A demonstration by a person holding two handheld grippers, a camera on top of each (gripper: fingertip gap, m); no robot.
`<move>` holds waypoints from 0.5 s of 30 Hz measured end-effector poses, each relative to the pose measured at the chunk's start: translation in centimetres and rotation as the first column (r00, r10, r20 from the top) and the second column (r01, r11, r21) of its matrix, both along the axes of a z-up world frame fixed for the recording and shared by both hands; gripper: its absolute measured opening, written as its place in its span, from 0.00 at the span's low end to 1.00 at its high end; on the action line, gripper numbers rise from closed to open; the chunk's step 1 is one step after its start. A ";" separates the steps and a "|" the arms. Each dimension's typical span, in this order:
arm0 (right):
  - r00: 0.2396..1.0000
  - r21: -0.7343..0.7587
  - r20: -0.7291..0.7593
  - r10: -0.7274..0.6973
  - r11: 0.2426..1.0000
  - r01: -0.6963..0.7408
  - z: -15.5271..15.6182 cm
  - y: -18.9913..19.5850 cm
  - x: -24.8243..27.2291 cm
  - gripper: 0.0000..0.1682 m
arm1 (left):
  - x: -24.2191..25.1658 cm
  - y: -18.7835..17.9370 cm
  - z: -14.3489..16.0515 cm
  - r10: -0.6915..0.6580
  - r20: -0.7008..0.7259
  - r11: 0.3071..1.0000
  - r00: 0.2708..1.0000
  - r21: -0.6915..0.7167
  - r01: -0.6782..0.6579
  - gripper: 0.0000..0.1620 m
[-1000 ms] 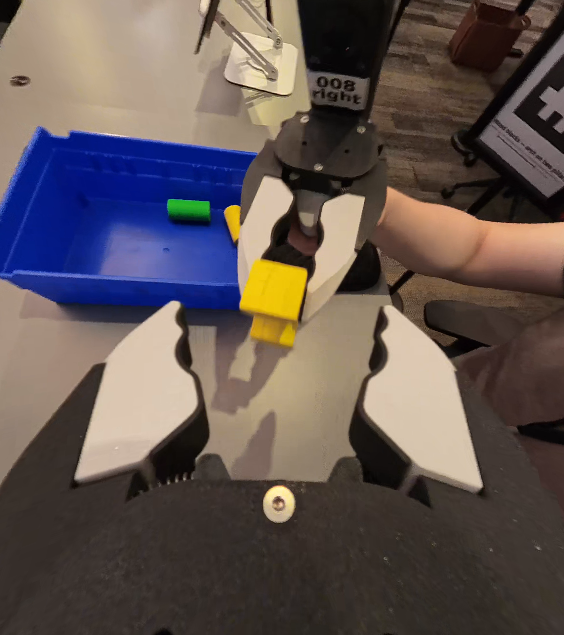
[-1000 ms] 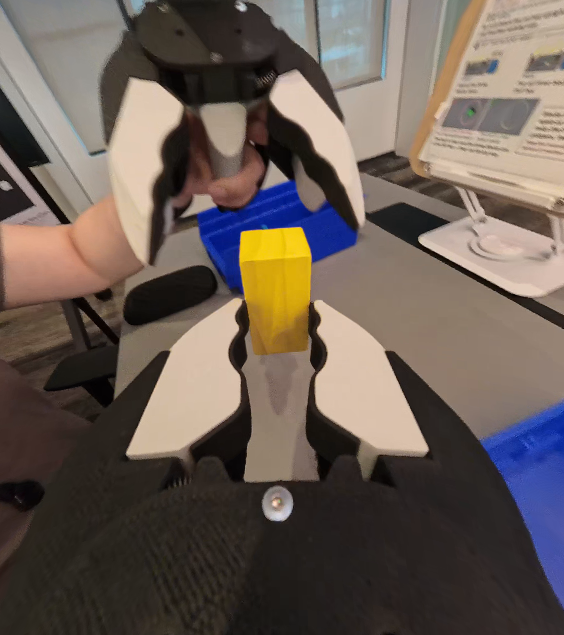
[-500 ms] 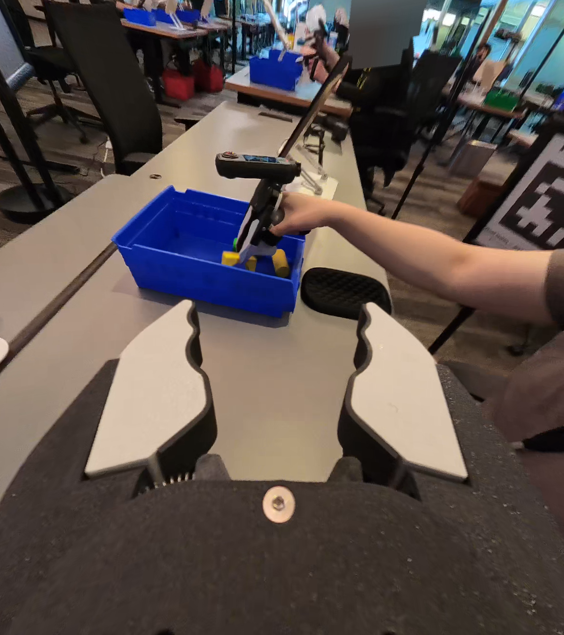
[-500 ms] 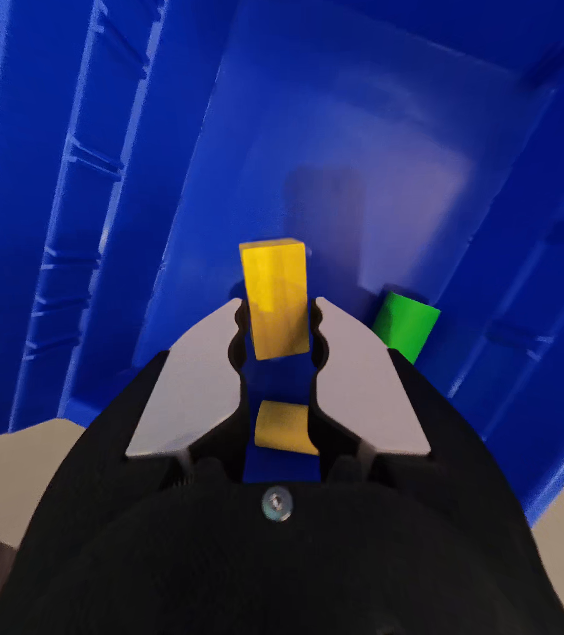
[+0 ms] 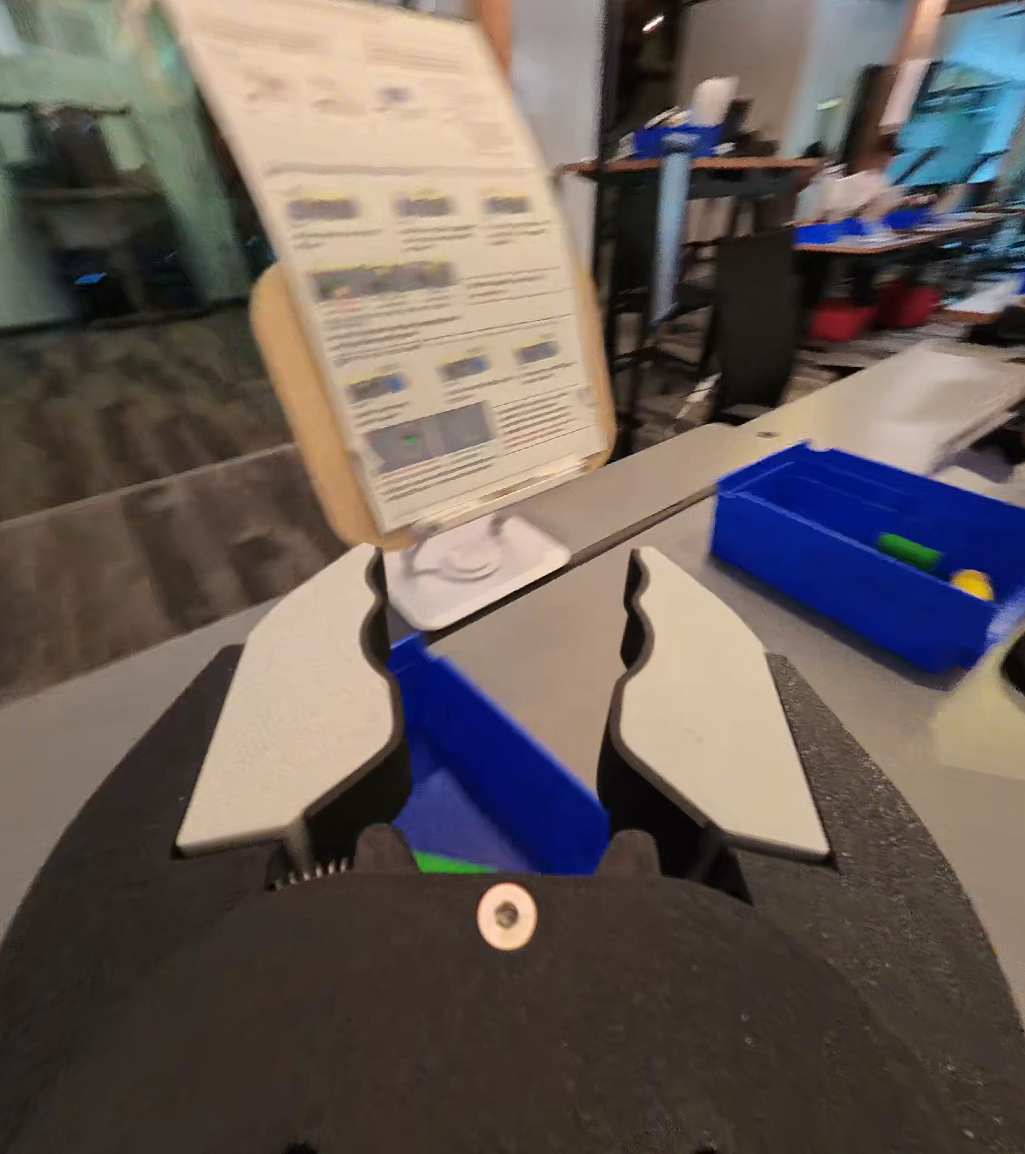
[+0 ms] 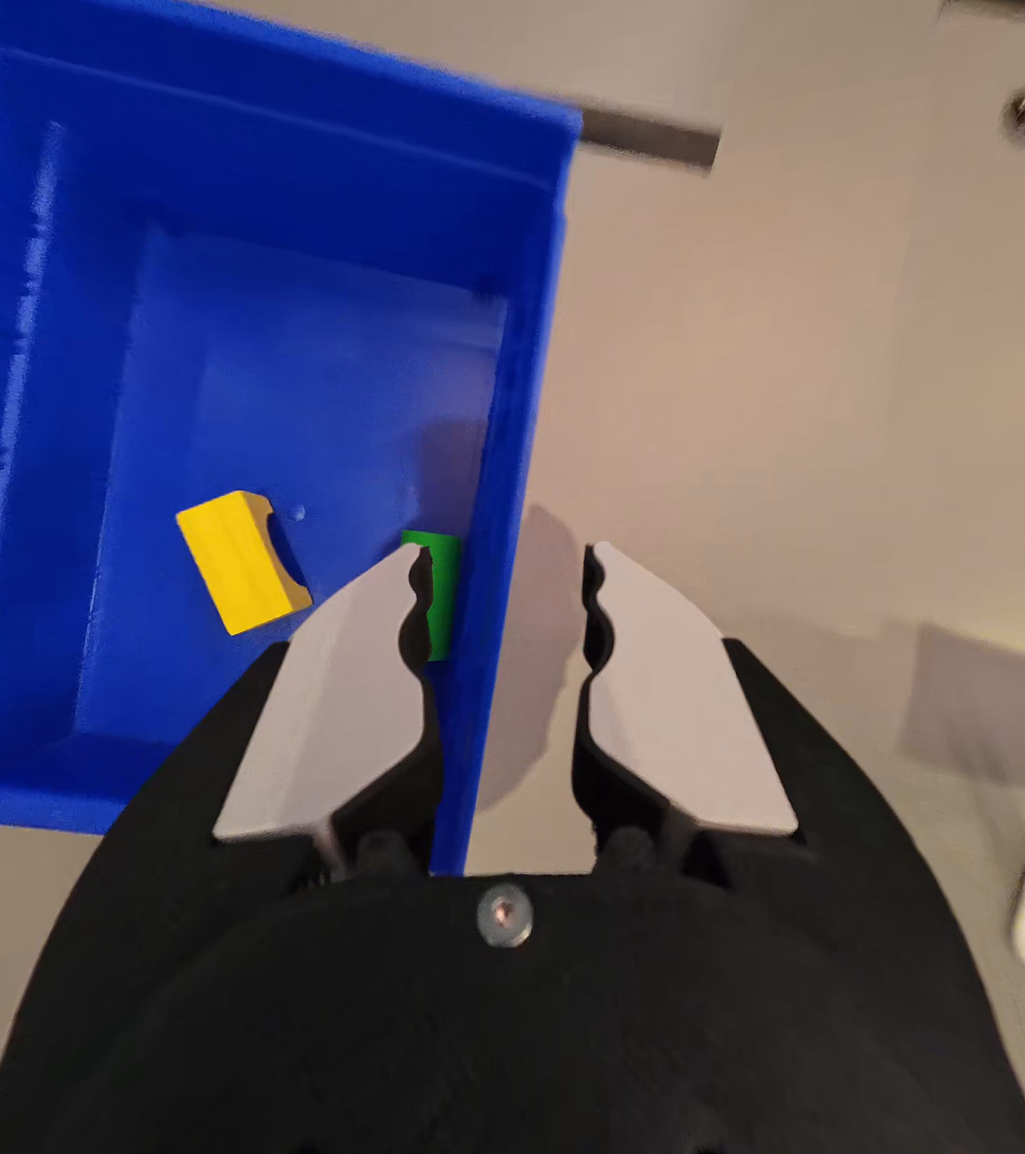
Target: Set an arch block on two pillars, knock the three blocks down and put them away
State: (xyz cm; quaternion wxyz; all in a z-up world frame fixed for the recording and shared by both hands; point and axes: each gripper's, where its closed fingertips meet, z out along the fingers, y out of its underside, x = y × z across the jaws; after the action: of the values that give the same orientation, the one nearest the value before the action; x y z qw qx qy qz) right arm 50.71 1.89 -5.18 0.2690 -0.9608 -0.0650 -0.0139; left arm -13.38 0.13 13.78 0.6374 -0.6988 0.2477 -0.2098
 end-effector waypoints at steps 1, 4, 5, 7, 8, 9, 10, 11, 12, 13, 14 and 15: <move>0.999 -0.061 -0.033 -0.038 0.997 0.036 -1.5 0.0 0.3 0.30 | -2.1 0.8 -0.5 0.069 -0.016 0.997 0.998 -0.038 -0.069 0.45; 0.989 -0.233 -0.037 -0.141 0.964 0.129 -5.8 -0.8 1.4 0.30 | -9.4 2.7 -4.1 0.334 -0.111 0.918 0.936 -0.187 -0.350 0.43; 0.986 -0.277 -0.073 -0.150 0.953 0.125 -6.8 -1.0 0.9 0.28 | -11.5 2.7 -6.1 0.395 -0.161 0.872 0.905 -0.245 -0.424 0.42; 0.965 -0.339 -0.212 -0.153 0.938 0.074 -7.9 -1.3 -1.3 0.05 | -14.6 2.3 -10.4 0.418 -0.293 0.782 0.860 -0.366 -0.504 0.39; 0.963 -0.356 -0.208 -0.171 0.930 0.089 -8.0 -1.4 -1.2 0.04 | -16.0 2.1 -12.0 0.416 -0.343 0.735 0.842 -0.418 -0.534 0.37; 0.964 -0.370 -0.195 -0.183 0.924 0.101 -8.0 -1.5 -1.3 0.04 | -17.5 2.0 -13.2 0.453 -0.366 0.673 0.813 -0.458 -0.580 0.33; 0.967 -0.388 -0.174 -0.189 0.915 0.109 -8.0 -1.7 -1.3 0.05 | -18.9 1.8 -14.2 0.483 -0.376 0.620 0.791 -0.490 -0.612 0.32; 0.972 -0.408 -0.147 -0.182 0.907 0.108 -8.0 -1.8 -1.3 0.05 | -19.9 1.6 -14.9 0.502 -0.375 0.587 0.779 -0.514 -0.626 0.32; 0.979 -0.424 -0.122 -0.165 0.900 0.099 -8.0 -1.9 -1.3 0.05 | -20.3 1.3 -15.7 0.498 -0.368 0.573 0.785 -0.539 -0.617 0.32; 0.982 -0.432 -0.109 -0.156 0.897 0.095 -8.0 -2.0 -1.3 0.05 | -20.6 1.0 -16.5 0.483 -0.372 0.555 0.792 -0.570 -0.606 0.33; 0.980 -0.434 -0.113 -0.166 0.895 0.102 -8.1 -1.9 -1.3 0.05 | -20.8 0.6 -17.4 0.466 -0.374 0.532 0.802 -0.605 -0.592 0.33; 0.975 -0.431 -0.128 -0.182 0.896 0.111 -8.1 -1.8 -1.2 0.05 | -20.6 0.3 -18.2 0.443 -0.366 0.510 0.818 -0.647 -0.566 0.33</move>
State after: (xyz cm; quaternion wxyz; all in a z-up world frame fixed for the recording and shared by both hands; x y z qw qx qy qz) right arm 49.47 0.09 -13.27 0.0581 -0.9961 0.0287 0.0596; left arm -34.01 0.40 -4.44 0.3146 -0.9480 -0.0242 -0.0411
